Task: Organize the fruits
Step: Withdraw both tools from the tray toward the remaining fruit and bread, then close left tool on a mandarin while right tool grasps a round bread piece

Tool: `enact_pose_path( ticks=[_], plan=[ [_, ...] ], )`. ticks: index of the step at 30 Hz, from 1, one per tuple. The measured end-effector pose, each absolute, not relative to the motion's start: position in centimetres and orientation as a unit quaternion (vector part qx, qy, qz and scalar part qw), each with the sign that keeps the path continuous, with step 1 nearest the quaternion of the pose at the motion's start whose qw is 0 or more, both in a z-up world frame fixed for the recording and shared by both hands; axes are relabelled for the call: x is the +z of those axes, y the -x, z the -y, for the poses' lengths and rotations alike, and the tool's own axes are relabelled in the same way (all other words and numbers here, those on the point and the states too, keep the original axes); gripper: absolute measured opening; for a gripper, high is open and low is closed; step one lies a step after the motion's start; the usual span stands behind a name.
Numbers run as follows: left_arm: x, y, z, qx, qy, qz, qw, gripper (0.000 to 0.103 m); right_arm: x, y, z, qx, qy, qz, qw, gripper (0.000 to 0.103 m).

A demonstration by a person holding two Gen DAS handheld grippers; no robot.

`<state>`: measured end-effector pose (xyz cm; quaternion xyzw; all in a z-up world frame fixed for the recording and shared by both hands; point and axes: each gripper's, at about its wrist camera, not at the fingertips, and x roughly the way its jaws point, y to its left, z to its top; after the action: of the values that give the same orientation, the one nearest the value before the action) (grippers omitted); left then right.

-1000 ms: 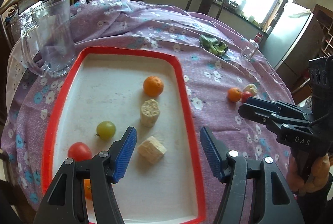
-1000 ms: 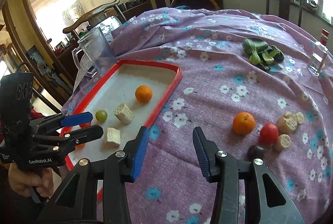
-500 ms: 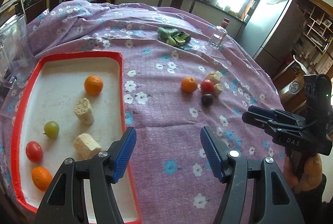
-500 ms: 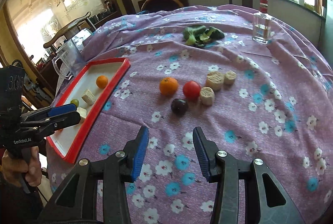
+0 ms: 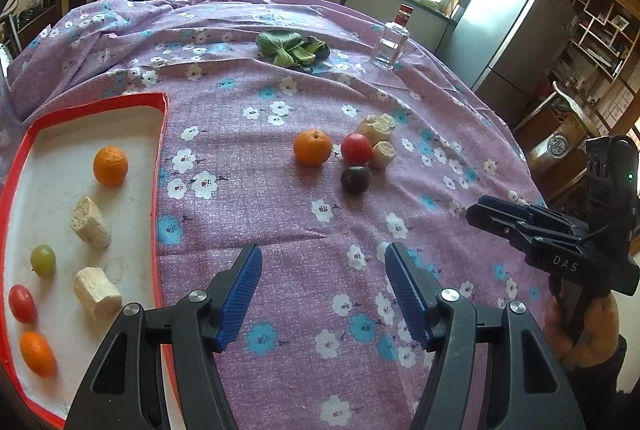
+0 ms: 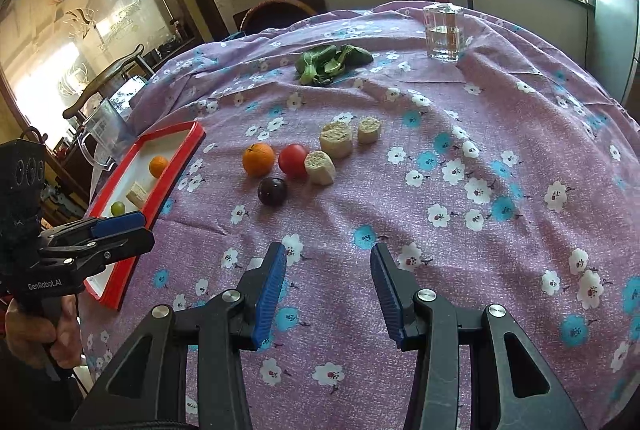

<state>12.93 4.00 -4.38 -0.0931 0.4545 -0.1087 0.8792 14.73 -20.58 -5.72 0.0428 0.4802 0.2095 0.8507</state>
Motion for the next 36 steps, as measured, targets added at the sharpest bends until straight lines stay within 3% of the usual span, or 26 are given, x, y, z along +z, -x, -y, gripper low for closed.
enact_pose_path(
  ticks=[18,36],
  plan=[
    [-7.3,-21.9,-2.5,-0.087,0.074,-0.470,0.875,0.062,-7.8,-21.6,19.9,0.197,-0.052,-0.482,0.852,0.044],
    [-11.0,-28.4,-0.8,-0.089,0.049,-0.482,0.870,0.049,-9.8,-27.6,19.7,0.189,-0.072,-0.493,0.846,0.038]
  ],
)
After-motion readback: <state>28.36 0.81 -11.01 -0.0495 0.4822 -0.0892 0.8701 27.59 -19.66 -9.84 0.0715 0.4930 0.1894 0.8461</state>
